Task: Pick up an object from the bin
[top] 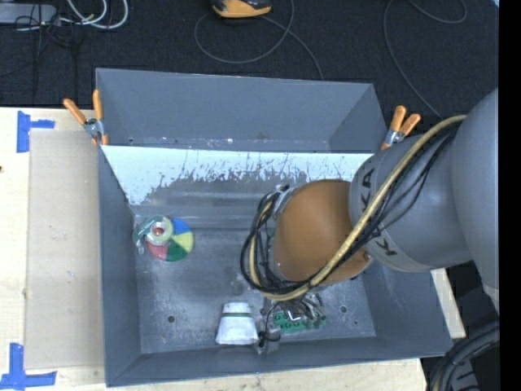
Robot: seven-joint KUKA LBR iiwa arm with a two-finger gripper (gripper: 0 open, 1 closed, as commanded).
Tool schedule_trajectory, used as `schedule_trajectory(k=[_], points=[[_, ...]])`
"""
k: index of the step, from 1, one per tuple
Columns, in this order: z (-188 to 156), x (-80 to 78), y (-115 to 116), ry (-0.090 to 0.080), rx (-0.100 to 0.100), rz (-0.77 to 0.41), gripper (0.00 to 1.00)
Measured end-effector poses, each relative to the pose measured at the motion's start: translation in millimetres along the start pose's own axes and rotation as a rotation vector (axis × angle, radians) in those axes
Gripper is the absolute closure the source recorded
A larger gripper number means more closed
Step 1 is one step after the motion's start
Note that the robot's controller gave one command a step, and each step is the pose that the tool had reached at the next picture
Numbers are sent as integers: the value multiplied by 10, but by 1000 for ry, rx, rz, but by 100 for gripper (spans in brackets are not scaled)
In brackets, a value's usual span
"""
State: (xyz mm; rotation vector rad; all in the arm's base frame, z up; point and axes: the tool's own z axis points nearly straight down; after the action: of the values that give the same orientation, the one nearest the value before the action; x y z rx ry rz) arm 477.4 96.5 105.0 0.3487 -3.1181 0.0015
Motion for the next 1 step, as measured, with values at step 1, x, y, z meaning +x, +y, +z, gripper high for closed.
schedule_trajectory(k=[1], points=[[293,-54,-48,-7,2,-113,0]])
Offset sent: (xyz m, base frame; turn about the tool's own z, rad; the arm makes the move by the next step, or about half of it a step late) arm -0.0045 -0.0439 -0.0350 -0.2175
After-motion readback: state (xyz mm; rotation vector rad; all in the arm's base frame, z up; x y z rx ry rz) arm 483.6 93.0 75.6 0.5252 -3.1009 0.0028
